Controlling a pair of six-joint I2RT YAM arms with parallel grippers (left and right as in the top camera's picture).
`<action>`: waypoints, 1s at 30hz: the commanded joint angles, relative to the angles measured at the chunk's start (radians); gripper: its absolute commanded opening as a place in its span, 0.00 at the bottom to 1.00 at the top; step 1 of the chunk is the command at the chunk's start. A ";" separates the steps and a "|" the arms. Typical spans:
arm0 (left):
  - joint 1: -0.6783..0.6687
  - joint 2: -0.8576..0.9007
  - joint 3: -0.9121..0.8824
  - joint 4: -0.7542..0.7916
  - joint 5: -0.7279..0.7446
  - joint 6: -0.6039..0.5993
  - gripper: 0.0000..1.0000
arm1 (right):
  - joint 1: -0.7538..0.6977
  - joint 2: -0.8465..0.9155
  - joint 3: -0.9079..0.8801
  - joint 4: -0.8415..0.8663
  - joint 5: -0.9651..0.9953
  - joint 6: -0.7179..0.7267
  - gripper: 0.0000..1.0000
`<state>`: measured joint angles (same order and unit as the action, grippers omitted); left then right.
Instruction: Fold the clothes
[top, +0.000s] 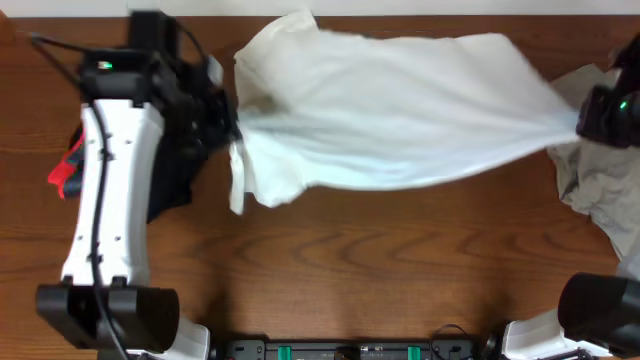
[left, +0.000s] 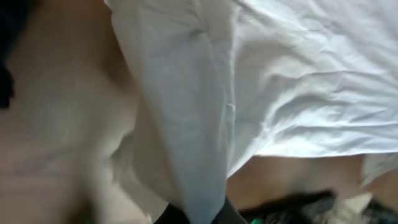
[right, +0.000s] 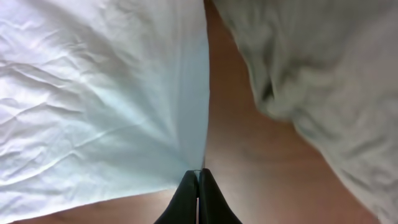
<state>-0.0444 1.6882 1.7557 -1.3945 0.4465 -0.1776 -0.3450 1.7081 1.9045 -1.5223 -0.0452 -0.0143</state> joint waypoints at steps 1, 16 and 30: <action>-0.007 0.001 -0.135 -0.012 -0.089 0.054 0.06 | -0.009 0.006 -0.113 -0.013 0.087 -0.024 0.01; -0.006 -0.002 -0.545 -0.007 -0.106 0.054 0.06 | -0.107 0.002 -0.534 0.111 0.100 0.042 0.01; -0.006 -0.018 -0.545 0.342 -0.127 -0.047 0.06 | -0.018 -0.002 -0.534 0.346 0.022 0.043 0.01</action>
<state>-0.0544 1.6886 1.2121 -1.0962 0.3328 -0.1772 -0.3878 1.7123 1.3685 -1.2060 -0.0086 0.0151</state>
